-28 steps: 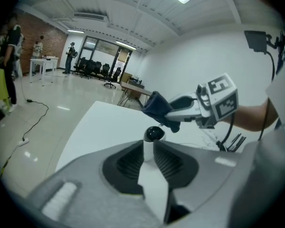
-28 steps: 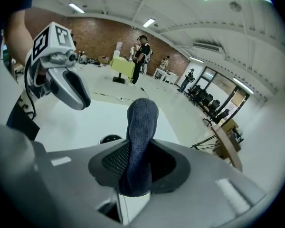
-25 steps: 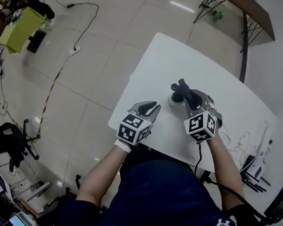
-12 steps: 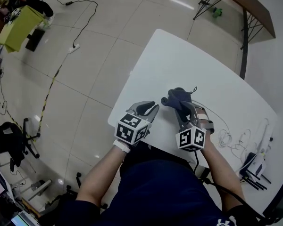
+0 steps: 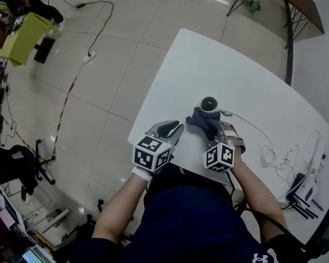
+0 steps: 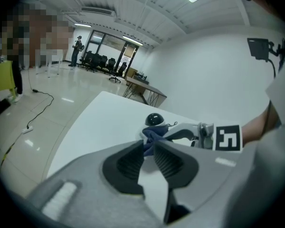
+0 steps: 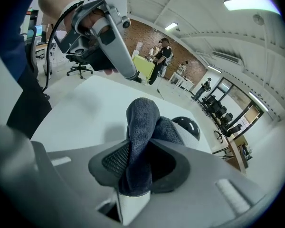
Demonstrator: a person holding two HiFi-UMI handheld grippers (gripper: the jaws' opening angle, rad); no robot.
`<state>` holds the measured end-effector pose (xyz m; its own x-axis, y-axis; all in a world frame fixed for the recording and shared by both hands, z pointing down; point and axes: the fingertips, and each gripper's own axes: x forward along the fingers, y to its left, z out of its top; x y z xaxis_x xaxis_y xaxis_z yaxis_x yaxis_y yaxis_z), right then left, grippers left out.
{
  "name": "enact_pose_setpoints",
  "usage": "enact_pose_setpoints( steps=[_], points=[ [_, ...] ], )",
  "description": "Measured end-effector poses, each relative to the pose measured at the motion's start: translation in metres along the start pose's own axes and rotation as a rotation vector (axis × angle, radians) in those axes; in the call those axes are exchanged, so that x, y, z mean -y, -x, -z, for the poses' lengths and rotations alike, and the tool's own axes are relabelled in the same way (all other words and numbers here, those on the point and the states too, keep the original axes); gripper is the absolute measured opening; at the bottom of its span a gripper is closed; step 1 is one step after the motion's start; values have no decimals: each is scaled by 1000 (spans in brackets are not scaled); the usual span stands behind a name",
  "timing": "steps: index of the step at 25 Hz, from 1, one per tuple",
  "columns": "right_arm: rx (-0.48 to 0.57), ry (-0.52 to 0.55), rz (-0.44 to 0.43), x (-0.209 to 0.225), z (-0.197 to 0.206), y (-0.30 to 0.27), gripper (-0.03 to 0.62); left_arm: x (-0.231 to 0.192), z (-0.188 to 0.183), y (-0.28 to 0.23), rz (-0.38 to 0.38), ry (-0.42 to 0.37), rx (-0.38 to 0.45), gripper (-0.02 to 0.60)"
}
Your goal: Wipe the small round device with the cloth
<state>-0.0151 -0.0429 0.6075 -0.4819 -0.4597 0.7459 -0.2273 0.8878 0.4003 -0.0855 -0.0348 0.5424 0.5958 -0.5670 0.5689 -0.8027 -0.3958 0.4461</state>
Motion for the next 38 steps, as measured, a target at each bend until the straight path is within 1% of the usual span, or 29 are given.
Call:
enact_pose_setpoints(
  steps=[3, 9, 16, 20, 23, 25, 27, 30, 32, 34, 35, 36, 37, 38],
  points=[
    [-7, -11, -25, -9, 5, -6, 110, 2, 6, -1, -5, 7, -5, 63],
    [-3, -10, -44, -11, 4, -8, 110, 7, 8, -3, -6, 15, -5, 63],
    [16, -22, -80, -21, -2, 3, 110, 14, 9, -4, 2, 9, -7, 63],
    [41, -57, -83, -21, -11, 14, 110, 18, 6, -3, 13, -4, -9, 63],
    [76, -127, -89, -18, -19, 25, 110, 23, 3, -4, 34, -8, -7, 63],
    [110, -229, -105, -13, -23, 34, 110, 25, 1, -3, 48, -5, -4, 63],
    [155, -384, -134, -8, -25, 42, 110, 26, -1, -3, 59, 3, -1, 63],
    [209, -677, -216, -10, -18, 44, 110, 28, -3, -5, 80, 30, 1, 63],
    [206, -913, -287, -16, -5, 40, 112, 30, -2, -7, 95, 35, -7, 63],
    [163, -1173, -321, -20, 15, 34, 112, 32, -1, -7, 115, 34, -17, 63],
    [125, -1281, -311, -21, 29, 30, 114, 32, 0, -7, 125, 37, -21, 63],
    [80, -1359, -290, -23, 43, 27, 117, 32, 0, -7, 134, 42, -25, 63],
    [34, -1403, -262, -26, 57, 24, 121, 32, 1, -6, 142, 47, -29, 63],
    [-11, -1418, -229, -29, 70, 22, 128, 32, 3, -7, 148, 48, -34, 63]
  ],
)
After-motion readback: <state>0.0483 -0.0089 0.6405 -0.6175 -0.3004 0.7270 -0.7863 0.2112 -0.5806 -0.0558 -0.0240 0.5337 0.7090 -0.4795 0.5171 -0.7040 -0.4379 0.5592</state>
